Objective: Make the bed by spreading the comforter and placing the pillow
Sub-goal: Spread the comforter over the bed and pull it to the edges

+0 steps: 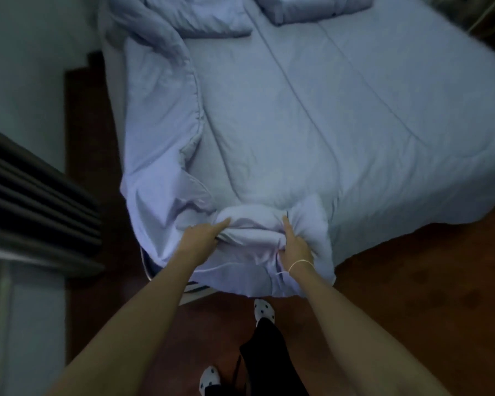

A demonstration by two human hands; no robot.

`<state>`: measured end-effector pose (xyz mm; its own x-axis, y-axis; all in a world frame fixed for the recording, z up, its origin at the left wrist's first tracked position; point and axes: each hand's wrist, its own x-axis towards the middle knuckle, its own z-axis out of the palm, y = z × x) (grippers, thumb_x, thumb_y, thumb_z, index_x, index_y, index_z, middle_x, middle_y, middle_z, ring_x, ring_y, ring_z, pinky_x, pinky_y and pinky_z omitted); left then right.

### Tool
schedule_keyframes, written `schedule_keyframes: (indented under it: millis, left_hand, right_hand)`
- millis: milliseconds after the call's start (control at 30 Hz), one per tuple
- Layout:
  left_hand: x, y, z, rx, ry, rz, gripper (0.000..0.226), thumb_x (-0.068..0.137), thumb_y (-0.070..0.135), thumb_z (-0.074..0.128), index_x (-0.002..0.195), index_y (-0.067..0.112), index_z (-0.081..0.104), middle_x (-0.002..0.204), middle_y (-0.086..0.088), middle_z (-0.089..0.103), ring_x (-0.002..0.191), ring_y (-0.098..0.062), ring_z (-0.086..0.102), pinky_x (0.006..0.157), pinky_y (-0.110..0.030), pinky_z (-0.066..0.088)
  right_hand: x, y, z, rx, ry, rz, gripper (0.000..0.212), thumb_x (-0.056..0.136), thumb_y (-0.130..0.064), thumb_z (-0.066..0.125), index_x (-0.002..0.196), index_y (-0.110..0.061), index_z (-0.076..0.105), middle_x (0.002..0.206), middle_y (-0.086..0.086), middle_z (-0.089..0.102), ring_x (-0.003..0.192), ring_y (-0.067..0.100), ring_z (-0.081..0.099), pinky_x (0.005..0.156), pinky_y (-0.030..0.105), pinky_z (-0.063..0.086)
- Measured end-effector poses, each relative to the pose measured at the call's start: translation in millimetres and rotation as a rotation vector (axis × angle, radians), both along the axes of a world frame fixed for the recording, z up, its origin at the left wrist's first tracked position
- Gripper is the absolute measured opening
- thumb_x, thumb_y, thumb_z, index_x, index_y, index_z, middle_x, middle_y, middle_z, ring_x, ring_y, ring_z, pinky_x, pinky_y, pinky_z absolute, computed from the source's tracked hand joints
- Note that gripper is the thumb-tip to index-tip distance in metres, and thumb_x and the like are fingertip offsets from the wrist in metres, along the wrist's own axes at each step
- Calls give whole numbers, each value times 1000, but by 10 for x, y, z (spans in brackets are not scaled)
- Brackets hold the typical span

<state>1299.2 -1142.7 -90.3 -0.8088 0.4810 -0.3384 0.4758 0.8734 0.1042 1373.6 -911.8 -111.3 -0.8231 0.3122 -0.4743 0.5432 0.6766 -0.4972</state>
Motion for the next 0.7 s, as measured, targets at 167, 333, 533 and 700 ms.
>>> schedule_keyframes:
  millis: [167,333,533,700]
  left_hand:
    - [881,-903,-29,-24,-82,24,59,91,20,41,146,36,27,118,-11,65,105,-28,62,93,-37,44]
    - [1511,-1446,-103,-14,-55,-19,55,68,27,73,121,31,61,98,-15,68,84,-31,68,68,-32,53]
    - [1821,-1652,30,-154,-159,123,32,93,26,42,121,32,55,127,-1,54,116,-25,54,91,-39,43]
    - [1795,-1833,36,-126,-167,259,29,93,28,42,117,30,58,118,-5,56,109,-26,54,87,-37,41]
  right_hand:
    - [663,-630,-40,10,-205,196,56,91,-39,47,145,-37,31,128,15,57,112,33,56,98,44,44]
    - [1182,-1134,24,52,-282,328,61,88,-37,56,144,-37,32,138,12,48,126,33,47,105,42,39]
    - [1556,-1423,72,51,-377,440,43,81,-31,67,122,-25,56,123,8,58,117,28,53,95,31,44]
    - [1652,-1558,140,-40,-333,366,44,79,-22,68,123,-21,60,120,10,61,101,25,59,86,27,48]
